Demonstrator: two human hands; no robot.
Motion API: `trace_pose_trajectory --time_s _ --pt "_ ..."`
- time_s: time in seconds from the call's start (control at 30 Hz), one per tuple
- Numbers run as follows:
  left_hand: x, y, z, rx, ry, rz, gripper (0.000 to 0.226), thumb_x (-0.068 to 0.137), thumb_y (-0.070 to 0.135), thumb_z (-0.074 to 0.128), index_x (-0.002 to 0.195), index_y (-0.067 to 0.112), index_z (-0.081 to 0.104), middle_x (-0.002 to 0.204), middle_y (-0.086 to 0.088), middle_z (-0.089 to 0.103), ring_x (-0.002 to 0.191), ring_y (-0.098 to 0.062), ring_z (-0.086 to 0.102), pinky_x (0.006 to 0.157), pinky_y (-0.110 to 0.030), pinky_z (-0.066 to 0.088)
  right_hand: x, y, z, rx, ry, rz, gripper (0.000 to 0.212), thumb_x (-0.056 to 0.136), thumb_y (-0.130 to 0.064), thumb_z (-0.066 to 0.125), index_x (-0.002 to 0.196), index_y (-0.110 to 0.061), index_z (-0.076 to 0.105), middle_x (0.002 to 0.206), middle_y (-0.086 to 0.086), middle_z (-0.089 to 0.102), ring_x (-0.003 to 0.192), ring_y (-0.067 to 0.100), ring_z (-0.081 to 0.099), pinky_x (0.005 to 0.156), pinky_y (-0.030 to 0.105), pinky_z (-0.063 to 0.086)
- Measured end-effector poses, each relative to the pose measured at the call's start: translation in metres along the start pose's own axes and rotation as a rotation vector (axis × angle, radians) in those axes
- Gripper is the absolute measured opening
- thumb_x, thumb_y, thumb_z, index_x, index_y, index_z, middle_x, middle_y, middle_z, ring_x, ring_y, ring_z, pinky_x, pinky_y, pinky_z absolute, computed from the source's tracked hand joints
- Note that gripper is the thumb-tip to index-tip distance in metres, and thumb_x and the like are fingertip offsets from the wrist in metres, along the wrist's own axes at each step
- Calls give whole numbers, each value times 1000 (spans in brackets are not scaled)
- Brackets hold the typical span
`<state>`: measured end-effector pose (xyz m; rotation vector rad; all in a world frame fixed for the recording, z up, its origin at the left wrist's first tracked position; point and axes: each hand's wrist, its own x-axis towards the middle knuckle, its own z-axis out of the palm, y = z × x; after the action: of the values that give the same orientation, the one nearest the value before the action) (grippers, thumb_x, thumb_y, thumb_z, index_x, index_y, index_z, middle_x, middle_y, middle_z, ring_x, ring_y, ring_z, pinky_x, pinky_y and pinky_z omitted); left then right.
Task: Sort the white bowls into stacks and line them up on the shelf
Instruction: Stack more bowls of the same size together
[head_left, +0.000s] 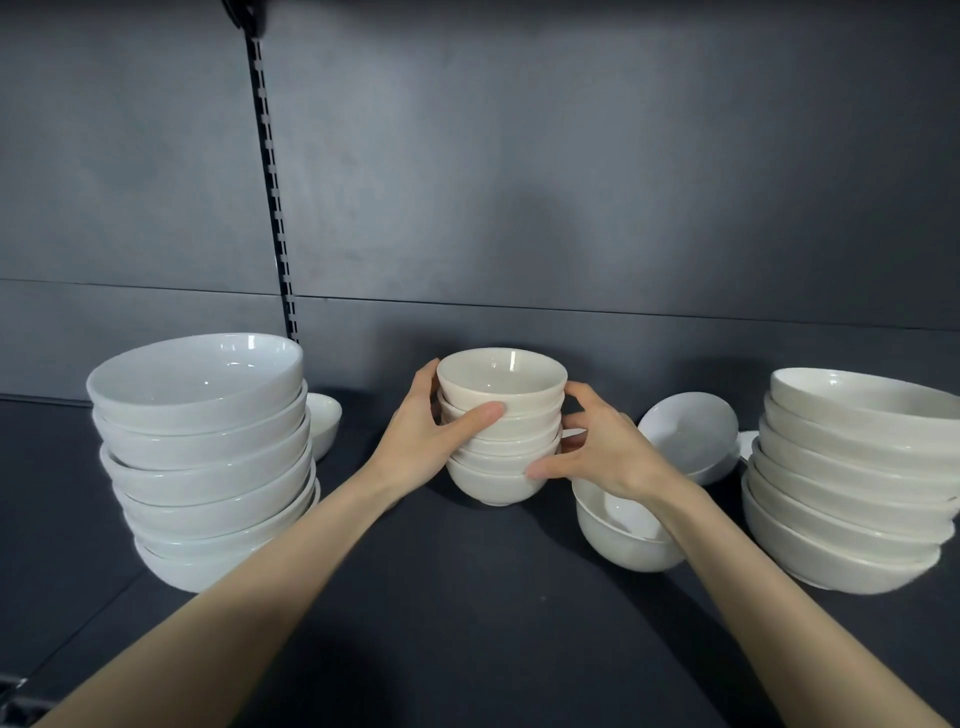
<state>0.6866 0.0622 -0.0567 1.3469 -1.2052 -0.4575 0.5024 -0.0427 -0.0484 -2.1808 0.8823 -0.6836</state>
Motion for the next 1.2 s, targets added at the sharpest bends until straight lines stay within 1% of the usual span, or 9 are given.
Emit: trace_pose_trajectory --time_s 0.07,0.27,0.5,0.7,0.8,0.93,1.03,1.1,1.2 --pt "-1 0 0 3 5 9 86 55 60 76 128 35 39 120 23 58 116 -4 57 102 -36 47 0 1 0 -4 8 -2 99 56 -25 91 137 -32 36 115 2 65 96 15 67 97 36 50" --pt "-1 2 -1 18 24 16 103 53 68 77 139 24 39 126 17 59 118 -9 57 102 -41 47 2 1 1 13 14 5 101 55 -22 92 139 -31 36 114 1 66 91 13 69 94 38 52" --pt "0 1 0 19 28 22 83 58 61 76 129 29 47 115 20 64 110 -5 61 99 -39 50 4 4 2 11 8 13 108 46 -37 90 139 -38 35 115 0 66 103 14 64 98 40 50" --pt "-3 2 0 47 13 18 69 63 61 74 121 31 52 112 17 66 107 -8 63 98 -41 50 2 2 2 3 0 15 105 54 -27 91 141 -35 33 117 2 65 102 13 65 99 37 49" --pt "-3 4 -2 67 8 0 71 63 62 75 120 28 51 111 15 67 107 -10 64 97 -42 51 1 0 1 -7 1 13 106 53 -29 91 141 -36 33 115 1 64 105 16 63 99 39 49" --pt "-6 13 -3 132 48 -19 68 58 62 75 114 29 55 108 17 67 103 -7 65 94 -34 52 0 -4 -1 -28 -7 15 102 58 -26 91 142 -31 33 114 1 64 103 17 63 97 38 50" --pt "-14 23 -2 172 95 -26 62 67 46 81 119 29 51 107 18 62 103 -6 62 85 -18 50 -4 -8 -5 -63 -2 4 95 60 -28 89 139 -28 38 108 -2 67 105 17 62 96 40 50" --pt "-18 29 -2 223 141 -19 55 74 34 80 121 25 51 104 17 59 98 -7 61 76 -10 46 -9 -14 -10 -91 13 -7 86 63 -28 88 137 -23 44 107 -2 68 101 15 63 94 35 50" --pt "-25 33 -5 295 210 -17 47 77 29 78 118 15 59 108 5 63 97 -14 63 78 -18 47 -19 -26 -18 -131 28 -44 75 67 -24 86 133 -16 50 113 4 65 95 17 62 87 27 49"
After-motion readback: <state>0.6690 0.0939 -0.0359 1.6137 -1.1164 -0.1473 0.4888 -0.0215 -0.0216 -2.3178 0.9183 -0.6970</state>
